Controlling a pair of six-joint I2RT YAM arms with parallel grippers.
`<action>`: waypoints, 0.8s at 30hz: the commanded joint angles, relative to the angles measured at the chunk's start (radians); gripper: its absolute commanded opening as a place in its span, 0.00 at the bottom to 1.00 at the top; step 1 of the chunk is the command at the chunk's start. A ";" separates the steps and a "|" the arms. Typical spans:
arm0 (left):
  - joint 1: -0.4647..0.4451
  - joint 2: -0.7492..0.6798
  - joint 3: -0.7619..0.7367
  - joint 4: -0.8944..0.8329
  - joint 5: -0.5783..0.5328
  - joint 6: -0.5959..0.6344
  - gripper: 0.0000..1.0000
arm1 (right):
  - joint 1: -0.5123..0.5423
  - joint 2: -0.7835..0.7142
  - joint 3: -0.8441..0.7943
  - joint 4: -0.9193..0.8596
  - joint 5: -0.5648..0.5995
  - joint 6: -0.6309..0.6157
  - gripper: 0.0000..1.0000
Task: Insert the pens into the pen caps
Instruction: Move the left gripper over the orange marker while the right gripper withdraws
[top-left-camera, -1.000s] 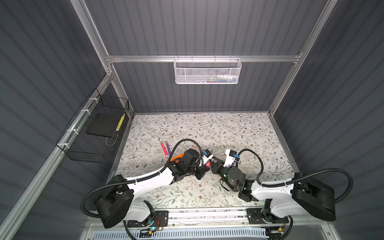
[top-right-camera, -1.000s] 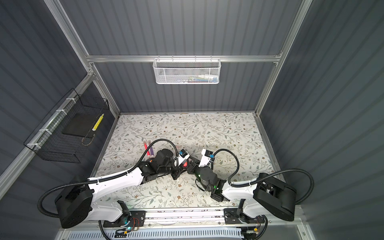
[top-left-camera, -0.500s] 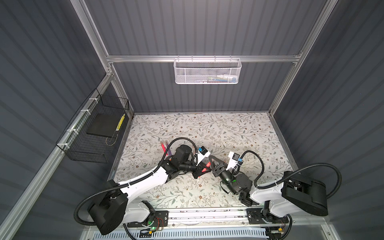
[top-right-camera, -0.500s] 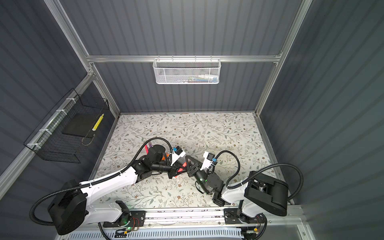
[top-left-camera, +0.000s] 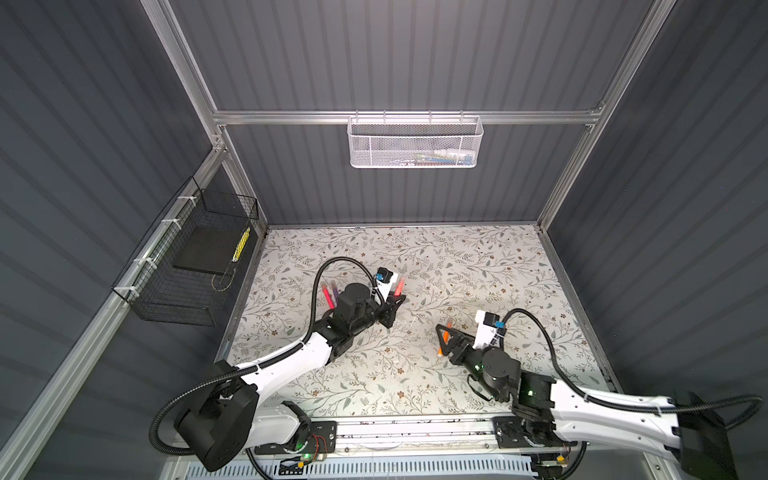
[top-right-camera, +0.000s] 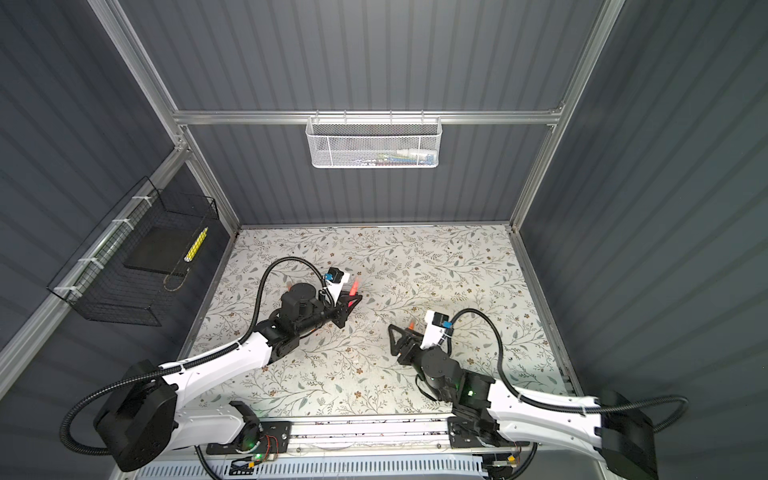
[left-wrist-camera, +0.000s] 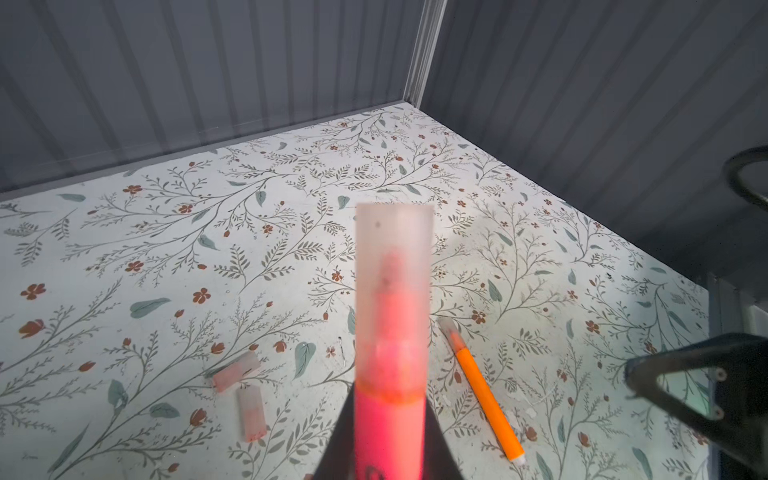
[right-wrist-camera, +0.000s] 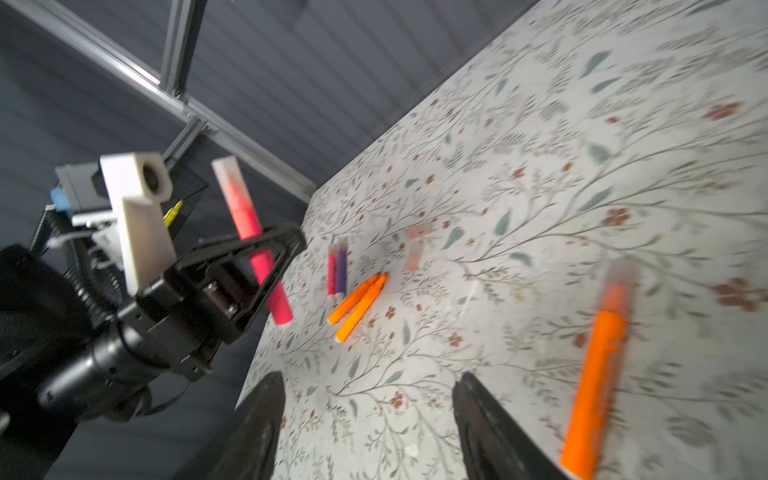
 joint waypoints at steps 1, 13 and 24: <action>-0.027 0.074 -0.031 0.045 -0.080 -0.065 0.00 | -0.026 -0.141 -0.031 -0.372 0.121 0.066 0.68; -0.266 0.478 0.244 -0.131 -0.304 -0.204 0.00 | -0.054 -0.205 -0.035 -0.483 0.144 0.083 0.78; -0.297 0.624 0.367 -0.200 -0.339 -0.268 0.00 | -0.072 -0.154 -0.042 -0.443 0.114 0.080 0.82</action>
